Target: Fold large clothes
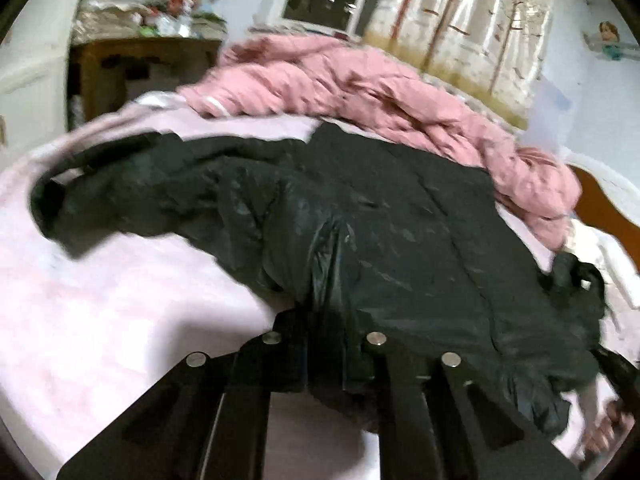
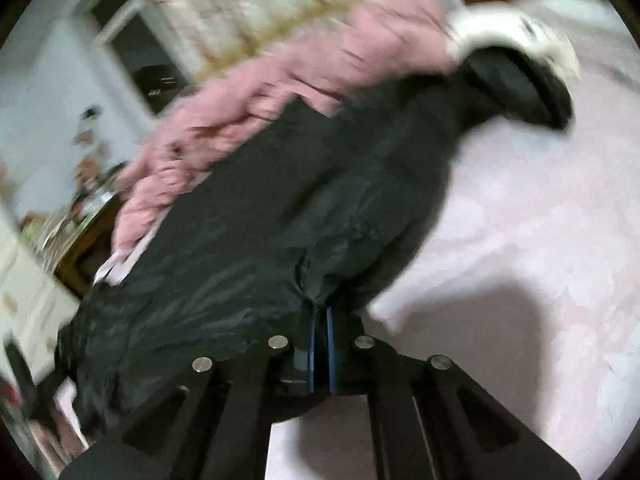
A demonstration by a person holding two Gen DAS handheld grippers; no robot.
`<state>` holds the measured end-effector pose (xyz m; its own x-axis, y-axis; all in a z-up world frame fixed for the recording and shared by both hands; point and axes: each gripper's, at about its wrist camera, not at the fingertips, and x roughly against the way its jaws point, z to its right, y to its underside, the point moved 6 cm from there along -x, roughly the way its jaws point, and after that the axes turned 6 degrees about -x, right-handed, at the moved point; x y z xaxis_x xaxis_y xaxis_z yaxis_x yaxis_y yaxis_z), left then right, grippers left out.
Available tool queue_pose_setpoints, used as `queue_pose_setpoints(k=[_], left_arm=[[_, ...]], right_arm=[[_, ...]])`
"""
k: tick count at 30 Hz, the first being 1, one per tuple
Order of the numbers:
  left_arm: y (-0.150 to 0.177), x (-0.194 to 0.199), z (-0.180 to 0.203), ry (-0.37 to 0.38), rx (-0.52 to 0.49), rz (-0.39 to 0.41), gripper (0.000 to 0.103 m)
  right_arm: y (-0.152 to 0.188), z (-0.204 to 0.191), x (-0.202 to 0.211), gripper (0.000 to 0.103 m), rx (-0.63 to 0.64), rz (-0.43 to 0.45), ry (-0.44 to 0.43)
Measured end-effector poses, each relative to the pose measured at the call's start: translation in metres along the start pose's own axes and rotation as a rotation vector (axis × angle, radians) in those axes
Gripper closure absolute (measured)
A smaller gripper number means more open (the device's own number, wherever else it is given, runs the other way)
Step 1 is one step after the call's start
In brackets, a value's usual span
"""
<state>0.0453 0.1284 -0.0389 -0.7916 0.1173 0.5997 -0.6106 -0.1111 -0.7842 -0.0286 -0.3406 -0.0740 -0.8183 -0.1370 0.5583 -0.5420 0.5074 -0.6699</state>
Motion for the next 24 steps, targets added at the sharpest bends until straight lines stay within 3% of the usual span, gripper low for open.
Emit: queue_pose_setpoints(k=[1, 2, 3, 4, 5, 6, 7, 11, 14, 17, 19, 21, 24], left_arm=[[0.001, -0.001, -0.001, -0.038, -0.039, -0.026, 0.083], [0.004, -0.001, -0.002, -0.084, -0.064, -0.054, 0.068], [0.008, 0.003, -0.001, -0.095, -0.065, -0.055, 0.064], [0.012, 0.011, 0.006, -0.060, -0.083, -0.037, 0.063], [0.016, 0.020, 0.015, -0.029, -0.116, -0.025, 0.063], [0.017, 0.030, 0.028, -0.025, -0.159, -0.006, 0.063], [0.016, 0.045, 0.041, -0.024, -0.199, 0.036, 0.062], [0.000, 0.100, 0.080, 0.006, -0.299, 0.225, 0.051], [-0.019, 0.110, 0.105, 0.092, -0.308, 0.283, 0.050], [-0.035, 0.088, 0.131, 0.125, -0.309, 0.274, 0.050], [-0.040, 0.068, 0.144, 0.153, -0.295, 0.242, 0.050], [-0.045, 0.045, 0.156, 0.178, -0.279, 0.205, 0.050], [-0.043, 0.015, 0.170, 0.224, -0.258, 0.127, 0.050]], right_arm=[[0.012, -0.015, 0.014, 0.099, 0.063, 0.031, -0.030], [0.020, -0.022, 0.020, 0.099, 0.093, 0.038, -0.036], [0.028, -0.027, 0.024, 0.095, 0.116, 0.047, -0.017], [0.034, -0.026, 0.029, 0.090, 0.129, 0.067, 0.012], [0.034, -0.021, 0.031, 0.069, 0.120, 0.085, 0.042], [0.029, -0.014, 0.033, 0.042, 0.097, 0.101, 0.070], [0.020, -0.003, 0.037, 0.035, 0.052, 0.123, 0.097], [-0.020, 0.041, 0.053, 0.035, -0.102, 0.155, 0.098], [-0.054, 0.075, 0.049, 0.035, -0.193, 0.158, 0.122], [-0.081, 0.111, 0.018, 0.035, -0.325, 0.074, 0.127], [-0.089, 0.138, 0.006, 0.036, -0.448, 0.056, 0.232], [-0.096, 0.146, 0.004, 0.036, -0.558, 0.114, 0.181], [-0.107, 0.133, -0.018, 0.036, -0.514, 0.040, 0.136]])
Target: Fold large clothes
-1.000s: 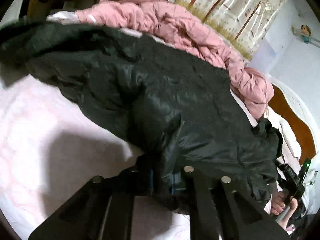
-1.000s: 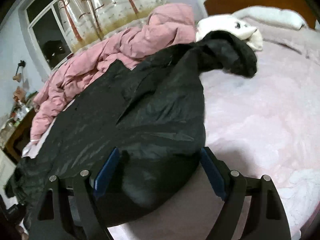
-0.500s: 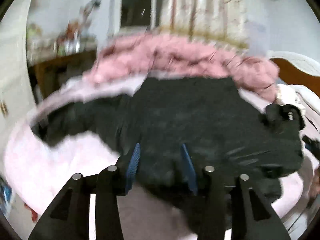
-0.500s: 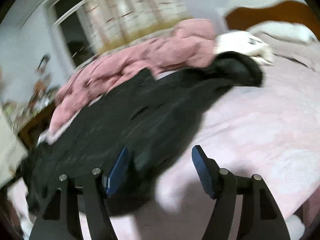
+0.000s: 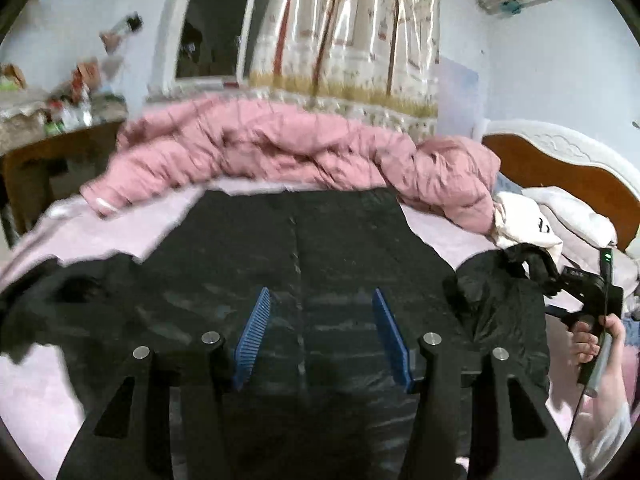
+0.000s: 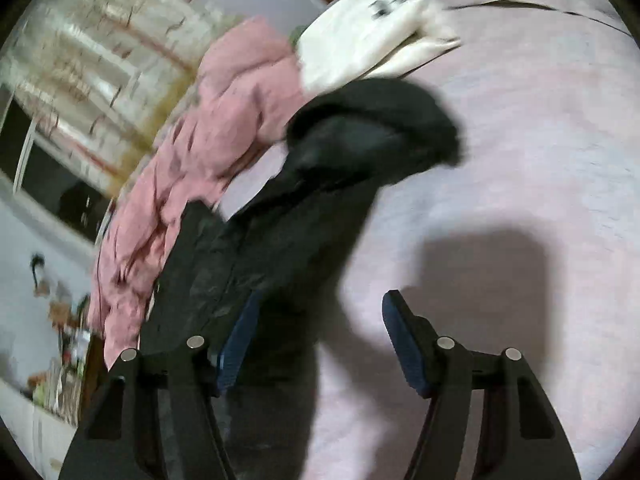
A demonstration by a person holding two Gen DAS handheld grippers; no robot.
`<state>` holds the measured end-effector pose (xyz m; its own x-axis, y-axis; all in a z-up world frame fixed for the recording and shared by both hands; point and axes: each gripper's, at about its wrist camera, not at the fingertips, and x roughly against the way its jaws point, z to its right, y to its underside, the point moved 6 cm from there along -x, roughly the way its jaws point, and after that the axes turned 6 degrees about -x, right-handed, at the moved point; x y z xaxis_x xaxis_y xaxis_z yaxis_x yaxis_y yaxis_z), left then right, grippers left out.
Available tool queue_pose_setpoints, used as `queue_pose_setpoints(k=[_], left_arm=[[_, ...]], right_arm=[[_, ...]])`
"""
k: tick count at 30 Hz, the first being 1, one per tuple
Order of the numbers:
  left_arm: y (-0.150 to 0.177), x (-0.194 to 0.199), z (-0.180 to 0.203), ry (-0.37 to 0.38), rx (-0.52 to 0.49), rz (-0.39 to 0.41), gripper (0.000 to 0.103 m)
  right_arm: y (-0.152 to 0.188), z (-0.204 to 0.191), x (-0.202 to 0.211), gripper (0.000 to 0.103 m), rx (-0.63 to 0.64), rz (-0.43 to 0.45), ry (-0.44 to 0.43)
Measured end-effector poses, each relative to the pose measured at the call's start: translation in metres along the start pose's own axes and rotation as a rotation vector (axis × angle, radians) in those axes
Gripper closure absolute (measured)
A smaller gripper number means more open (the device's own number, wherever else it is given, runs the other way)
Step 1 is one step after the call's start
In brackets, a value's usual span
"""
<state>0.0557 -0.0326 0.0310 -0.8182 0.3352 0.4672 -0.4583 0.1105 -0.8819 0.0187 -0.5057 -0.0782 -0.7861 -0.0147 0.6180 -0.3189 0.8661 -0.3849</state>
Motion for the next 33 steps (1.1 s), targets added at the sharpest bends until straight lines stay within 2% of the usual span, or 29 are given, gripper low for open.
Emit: queue_pose_setpoints(k=[2, 4, 6, 7, 8, 10, 11, 12, 14, 16, 17, 19, 22, 24, 26, 27, 28, 30, 32, 33], left_arm=[[0.012, -0.011, 0.005, 0.032, 0.023, -0.047, 0.051], [0.028, -0.022, 0.006, 0.074, 0.045, -0.116, 0.051], [0.050, -0.032, 0.006, 0.181, 0.107, -0.211, 0.051], [0.060, -0.035, 0.006, 0.203, 0.129, -0.238, 0.051], [0.069, -0.038, 0.007, 0.197, 0.125, -0.258, 0.051], [0.082, -0.045, 0.010, 0.146, 0.074, -0.287, 0.051], [0.088, -0.049, 0.012, 0.130, 0.056, -0.302, 0.051], [0.092, -0.052, 0.014, 0.126, 0.047, -0.315, 0.050], [0.095, -0.054, 0.017, 0.124, 0.050, -0.315, 0.048], [0.098, -0.055, 0.019, 0.112, 0.035, -0.310, 0.047], [0.098, -0.054, 0.020, 0.104, 0.020, -0.308, 0.047], [0.097, -0.050, 0.017, 0.104, 0.020, -0.294, 0.047], [0.086, -0.037, 0.010, 0.146, 0.060, -0.253, 0.047], [0.072, -0.024, 0.004, 0.125, 0.031, -0.210, 0.047], [0.056, -0.007, -0.010, 0.086, 0.038, -0.137, 0.044], [0.049, 0.000, -0.017, 0.077, 0.048, -0.110, 0.043], [0.044, 0.007, -0.025, 0.065, 0.060, -0.087, 0.042], [0.036, 0.016, -0.039, 0.033, 0.070, -0.049, 0.041], [0.033, 0.022, -0.048, 0.006, 0.064, -0.021, 0.041], [0.032, 0.024, -0.051, 0.002, 0.065, -0.015, 0.041]], right_arm=[[0.000, -0.010, -0.015, 0.036, 0.023, -0.045, -0.009], [-0.002, -0.013, -0.033, 0.036, 0.018, -0.079, 0.032], [0.002, -0.009, -0.054, 0.037, -0.008, -0.172, 0.078], [0.003, -0.009, -0.053, 0.039, -0.005, -0.149, 0.090], [0.001, -0.012, -0.047, 0.049, 0.021, -0.091, 0.105], [-0.004, -0.022, -0.035, 0.089, 0.124, 0.041, 0.162], [-0.004, -0.030, -0.030, 0.102, 0.183, 0.075, 0.157], [-0.001, -0.044, -0.022, 0.102, 0.267, 0.107, 0.138], [0.005, -0.064, -0.003, 0.102, 0.343, 0.168, 0.102], [0.020, -0.093, 0.019, 0.102, 0.413, 0.219, 0.018], [0.034, -0.113, 0.029, 0.102, 0.467, 0.228, -0.035], [0.064, -0.153, 0.035, 0.102, 0.578, 0.211, -0.088], [0.126, -0.203, 0.040, 0.102, 0.720, 0.135, -0.199], [0.180, -0.227, 0.035, 0.102, 0.799, 0.005, -0.290], [0.231, -0.236, 0.020, 0.102, 0.802, -0.166, -0.347], [0.245, -0.234, 0.013, 0.098, 0.783, -0.227, -0.354], [0.264, -0.226, -0.001, 0.095, 0.743, -0.325, -0.345], [0.289, -0.207, -0.026, 0.077, 0.698, -0.467, -0.291], [0.304, -0.192, -0.034, 0.077, 0.740, -0.541, -0.276], [0.306, -0.189, -0.028, 0.077, 0.785, -0.527, -0.291]])
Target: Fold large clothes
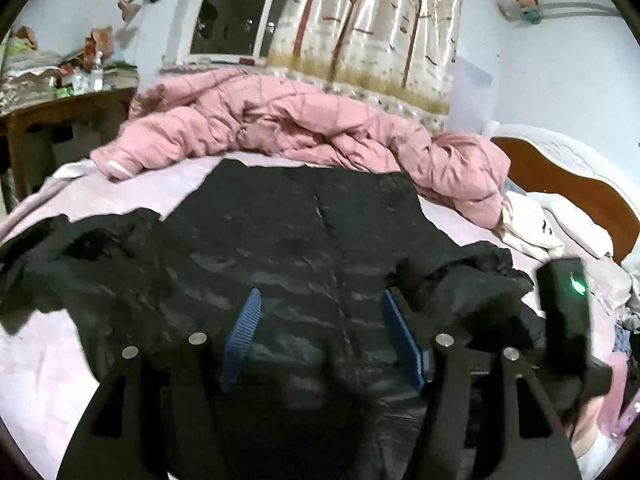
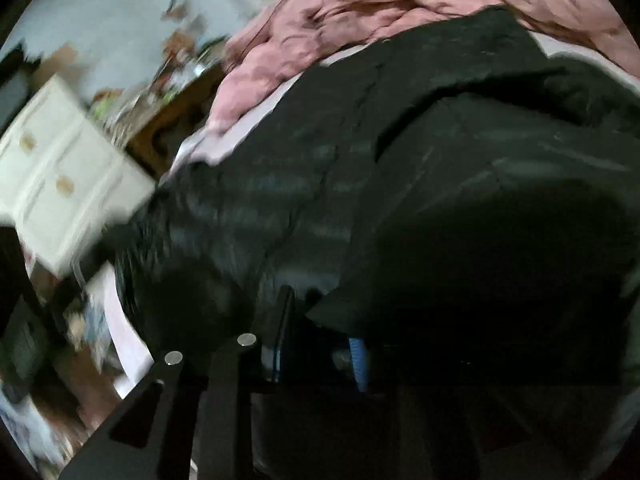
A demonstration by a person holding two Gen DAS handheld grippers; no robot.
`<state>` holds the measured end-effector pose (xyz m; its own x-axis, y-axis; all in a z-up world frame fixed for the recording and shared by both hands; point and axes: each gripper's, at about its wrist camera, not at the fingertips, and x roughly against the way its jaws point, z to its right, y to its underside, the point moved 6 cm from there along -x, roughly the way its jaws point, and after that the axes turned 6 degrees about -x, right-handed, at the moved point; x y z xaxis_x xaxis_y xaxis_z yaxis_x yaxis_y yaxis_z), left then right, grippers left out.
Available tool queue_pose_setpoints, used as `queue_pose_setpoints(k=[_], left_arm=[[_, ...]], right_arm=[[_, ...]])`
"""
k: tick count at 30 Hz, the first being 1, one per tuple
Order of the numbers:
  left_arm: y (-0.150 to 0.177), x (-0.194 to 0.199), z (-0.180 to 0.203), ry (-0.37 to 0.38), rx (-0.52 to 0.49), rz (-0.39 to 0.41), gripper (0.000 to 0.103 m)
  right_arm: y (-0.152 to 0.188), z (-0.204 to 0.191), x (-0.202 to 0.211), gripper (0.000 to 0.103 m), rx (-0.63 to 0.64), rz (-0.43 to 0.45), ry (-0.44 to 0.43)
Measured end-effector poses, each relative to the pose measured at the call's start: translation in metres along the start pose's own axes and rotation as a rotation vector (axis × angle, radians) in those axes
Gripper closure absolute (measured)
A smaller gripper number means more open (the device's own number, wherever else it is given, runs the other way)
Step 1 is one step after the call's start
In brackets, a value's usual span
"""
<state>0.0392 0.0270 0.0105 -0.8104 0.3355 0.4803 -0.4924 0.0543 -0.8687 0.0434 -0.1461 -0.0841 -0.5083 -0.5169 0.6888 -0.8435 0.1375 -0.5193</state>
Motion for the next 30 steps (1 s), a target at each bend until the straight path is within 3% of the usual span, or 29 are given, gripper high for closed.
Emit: queue_pose_setpoints(k=[2, 3, 5, 9, 13, 15, 17, 20, 22, 23, 24, 25, 26, 28, 29, 30], left_arm=[[0.000, 0.000, -0.005, 0.009, 0.018, 0.001, 0.041], [0.000, -0.002, -0.007, 0.011, 0.026, -0.005, 0.041], [-0.001, -0.006, -0.003, 0.021, 0.012, -0.010, 0.038], [0.000, -0.003, 0.019, -0.032, -0.105, 0.027, 0.035], [0.010, -0.017, 0.046, -0.024, -0.209, -0.014, 0.023], [0.017, -0.027, 0.056, -0.018, -0.244, -0.042, 0.023], [0.021, -0.031, 0.068, 0.000, -0.273, -0.053, 0.023], [0.018, -0.038, 0.088, 0.071, -0.276, -0.088, 0.023], [0.016, -0.045, 0.104, 0.125, -0.270, -0.127, 0.023], [0.014, -0.050, 0.112, 0.139, -0.270, -0.147, 0.023], [0.013, -0.057, 0.119, 0.151, -0.272, -0.169, 0.023], [0.014, -0.063, 0.125, 0.162, -0.274, -0.188, 0.023], [0.014, -0.070, 0.129, 0.168, -0.271, -0.205, 0.026], [0.016, -0.079, 0.134, 0.171, -0.253, -0.232, 0.032], [0.017, -0.081, 0.136, 0.183, -0.242, -0.239, 0.033], [0.018, -0.081, 0.138, 0.194, -0.229, -0.236, 0.033]], right_arm=[[0.009, -0.006, 0.019, 0.070, 0.084, 0.043, 0.009], [0.012, -0.007, 0.027, 0.052, 0.103, 0.060, 0.002], [0.018, -0.011, 0.052, 0.037, 0.117, 0.126, -0.018], [0.022, -0.007, 0.093, 0.037, 0.138, 0.232, -0.009], [0.000, 0.026, 0.152, 0.037, 0.008, 0.473, 0.063], [-0.010, 0.060, 0.178, 0.034, -0.094, 0.577, 0.143], [-0.019, 0.102, 0.195, 0.034, -0.160, 0.644, 0.336], [-0.025, 0.145, 0.197, 0.034, -0.168, 0.564, 0.568], [-0.027, 0.171, 0.193, 0.034, -0.225, 0.505, 0.607], [-0.027, 0.185, 0.189, 0.034, -0.283, 0.478, 0.574], [-0.026, 0.201, 0.185, 0.034, -0.369, 0.442, 0.489], [-0.024, 0.215, 0.179, 0.034, -0.458, 0.402, 0.365], [-0.020, 0.232, 0.171, 0.034, -0.580, 0.357, 0.165], [-0.020, 0.249, 0.155, 0.034, -0.731, 0.332, -0.082], [-0.023, 0.256, 0.152, 0.034, -0.780, 0.338, -0.124], [-0.027, 0.256, 0.145, 0.034, -0.795, 0.344, -0.111]])
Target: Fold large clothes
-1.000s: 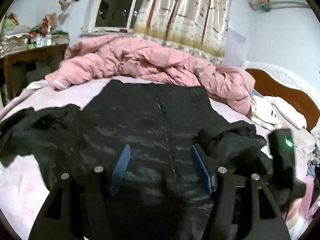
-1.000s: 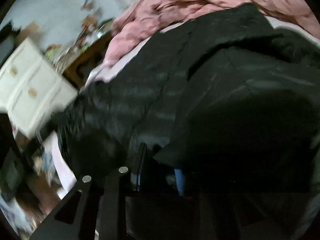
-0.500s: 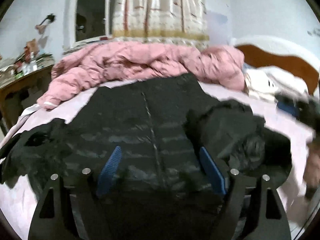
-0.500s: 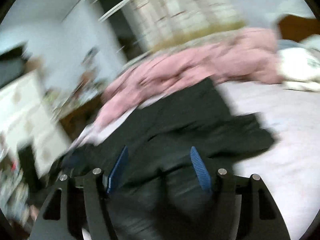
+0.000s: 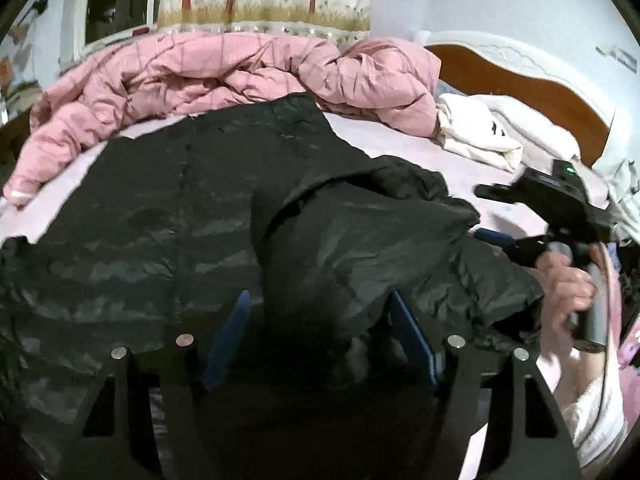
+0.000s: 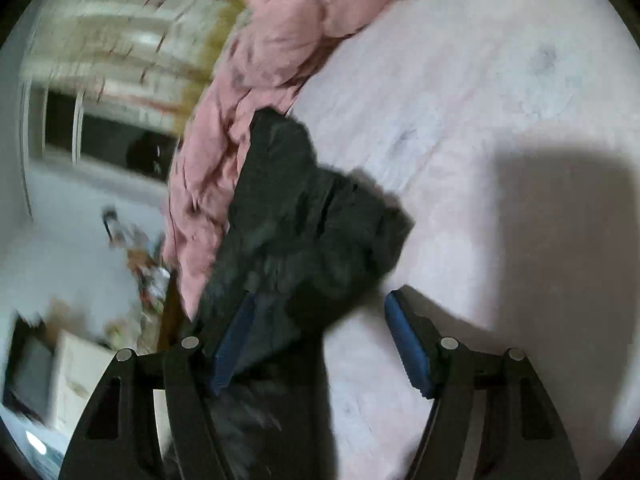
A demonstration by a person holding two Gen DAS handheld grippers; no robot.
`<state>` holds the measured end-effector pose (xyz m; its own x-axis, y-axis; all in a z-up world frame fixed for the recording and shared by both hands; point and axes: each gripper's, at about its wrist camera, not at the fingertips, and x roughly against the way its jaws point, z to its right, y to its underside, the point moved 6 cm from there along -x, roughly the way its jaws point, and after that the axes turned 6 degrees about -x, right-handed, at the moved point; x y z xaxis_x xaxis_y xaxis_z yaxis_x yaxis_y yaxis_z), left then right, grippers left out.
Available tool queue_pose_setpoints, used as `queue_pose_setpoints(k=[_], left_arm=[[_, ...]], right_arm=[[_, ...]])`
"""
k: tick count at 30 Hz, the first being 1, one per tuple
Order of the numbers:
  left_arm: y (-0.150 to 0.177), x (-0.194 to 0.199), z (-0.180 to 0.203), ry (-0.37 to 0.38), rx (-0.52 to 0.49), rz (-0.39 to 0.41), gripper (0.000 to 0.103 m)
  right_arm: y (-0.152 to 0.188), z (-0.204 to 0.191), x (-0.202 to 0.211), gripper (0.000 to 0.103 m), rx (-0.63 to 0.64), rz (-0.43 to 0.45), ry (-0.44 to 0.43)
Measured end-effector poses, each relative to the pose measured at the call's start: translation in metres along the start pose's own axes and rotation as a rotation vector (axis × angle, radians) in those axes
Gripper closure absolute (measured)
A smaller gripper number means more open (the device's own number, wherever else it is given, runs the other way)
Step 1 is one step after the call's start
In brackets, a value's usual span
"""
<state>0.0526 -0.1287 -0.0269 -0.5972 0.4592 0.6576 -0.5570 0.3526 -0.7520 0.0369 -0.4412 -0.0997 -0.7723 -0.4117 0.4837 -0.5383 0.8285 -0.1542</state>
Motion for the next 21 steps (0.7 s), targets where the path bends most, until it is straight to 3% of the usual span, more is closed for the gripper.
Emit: queue_pose_setpoints(k=[2, 3, 6, 7, 11, 13, 15, 18, 21], left_arm=[[0.002, 0.003, 0.002, 0.008, 0.004, 0.015, 0.033], [0.002, 0.007, 0.002, 0.001, -0.003, 0.025, 0.033], [0.004, 0.024, -0.006, -0.070, -0.013, 0.101, 0.033], [0.005, 0.032, -0.010, -0.095, -0.013, 0.130, 0.033], [0.009, 0.060, -0.028, -0.181, -0.026, 0.223, 0.033], [0.009, 0.070, -0.034, -0.193, -0.022, 0.238, 0.033], [0.007, 0.077, -0.041, -0.168, 0.010, 0.224, 0.033], [0.005, 0.095, -0.039, -0.158, -0.026, 0.272, 0.033], [0.013, 0.094, -0.029, -0.091, -0.100, 0.230, 0.033]], right_arm=[[-0.006, -0.009, -0.007, 0.037, 0.058, 0.025, 0.070], [-0.003, -0.015, -0.012, 0.054, 0.098, 0.046, 0.112], [0.016, -0.032, -0.017, 0.090, 0.211, 0.075, 0.128], [0.024, -0.045, -0.017, 0.094, 0.265, 0.069, 0.086], [0.069, -0.103, -0.006, 0.094, 0.508, 0.038, -0.111], [0.100, -0.126, -0.005, 0.096, 0.540, -0.097, -0.318], [0.131, -0.140, -0.005, 0.097, 0.564, -0.211, -0.460], [0.172, -0.153, -0.015, 0.097, 0.703, -0.250, -0.421], [0.191, -0.151, -0.038, 0.097, 0.740, -0.265, -0.335]])
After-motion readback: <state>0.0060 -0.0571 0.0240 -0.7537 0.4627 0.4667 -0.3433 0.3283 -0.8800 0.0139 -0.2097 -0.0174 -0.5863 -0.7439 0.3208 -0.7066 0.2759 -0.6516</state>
